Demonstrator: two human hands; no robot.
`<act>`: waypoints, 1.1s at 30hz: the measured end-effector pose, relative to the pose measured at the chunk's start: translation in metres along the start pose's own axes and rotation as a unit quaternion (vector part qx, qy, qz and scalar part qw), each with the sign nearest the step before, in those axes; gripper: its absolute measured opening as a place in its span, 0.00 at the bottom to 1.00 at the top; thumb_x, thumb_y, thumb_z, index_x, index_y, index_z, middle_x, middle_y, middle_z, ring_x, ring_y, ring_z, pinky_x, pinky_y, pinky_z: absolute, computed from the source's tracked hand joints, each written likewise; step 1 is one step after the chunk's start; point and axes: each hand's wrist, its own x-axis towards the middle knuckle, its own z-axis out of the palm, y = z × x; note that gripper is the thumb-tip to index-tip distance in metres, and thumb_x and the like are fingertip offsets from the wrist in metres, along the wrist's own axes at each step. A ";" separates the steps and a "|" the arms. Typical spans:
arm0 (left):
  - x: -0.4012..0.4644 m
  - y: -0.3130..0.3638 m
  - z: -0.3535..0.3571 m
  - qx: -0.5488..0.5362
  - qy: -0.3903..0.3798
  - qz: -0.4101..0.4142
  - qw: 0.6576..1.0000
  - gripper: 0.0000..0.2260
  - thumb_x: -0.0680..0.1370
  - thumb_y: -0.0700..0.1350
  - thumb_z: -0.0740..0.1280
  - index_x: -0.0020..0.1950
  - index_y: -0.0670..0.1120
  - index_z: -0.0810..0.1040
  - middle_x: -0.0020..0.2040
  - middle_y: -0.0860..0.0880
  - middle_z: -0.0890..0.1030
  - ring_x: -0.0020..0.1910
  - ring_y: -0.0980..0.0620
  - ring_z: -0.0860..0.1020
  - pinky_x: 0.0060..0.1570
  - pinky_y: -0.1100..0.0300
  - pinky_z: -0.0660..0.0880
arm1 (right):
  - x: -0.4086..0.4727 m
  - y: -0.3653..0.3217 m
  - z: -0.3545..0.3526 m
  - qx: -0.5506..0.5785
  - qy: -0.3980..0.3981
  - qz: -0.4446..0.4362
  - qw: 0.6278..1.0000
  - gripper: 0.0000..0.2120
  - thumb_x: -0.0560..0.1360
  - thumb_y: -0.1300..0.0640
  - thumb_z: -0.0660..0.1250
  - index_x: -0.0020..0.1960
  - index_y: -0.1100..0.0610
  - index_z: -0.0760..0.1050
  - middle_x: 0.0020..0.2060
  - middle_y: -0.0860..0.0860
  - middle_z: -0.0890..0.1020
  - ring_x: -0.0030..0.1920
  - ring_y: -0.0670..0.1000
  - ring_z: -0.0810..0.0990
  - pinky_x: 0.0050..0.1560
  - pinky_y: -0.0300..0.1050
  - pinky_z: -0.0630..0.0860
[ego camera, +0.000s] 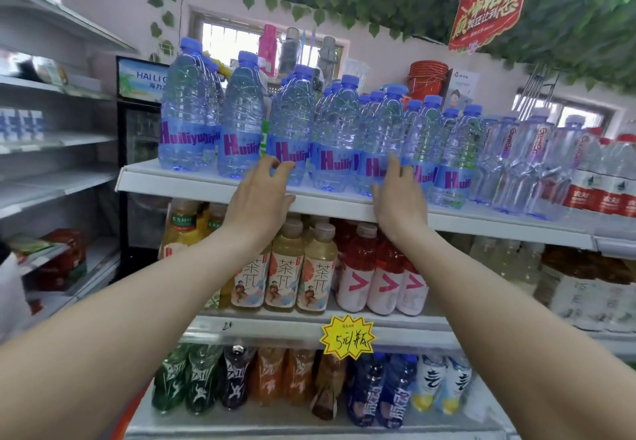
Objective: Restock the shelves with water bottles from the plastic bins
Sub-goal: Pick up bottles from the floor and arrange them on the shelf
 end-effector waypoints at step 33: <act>-0.663 -0.240 0.206 0.019 -0.484 -0.231 0.843 0.19 0.72 0.40 0.70 0.63 0.46 0.75 0.59 0.44 0.75 0.54 0.39 0.75 0.45 0.45 0.75 | -0.618 0.022 0.435 -0.013 -0.389 -0.129 0.912 0.20 0.75 0.51 0.59 0.63 0.60 0.74 0.51 0.60 0.78 0.45 0.63 0.77 0.41 0.54 0.76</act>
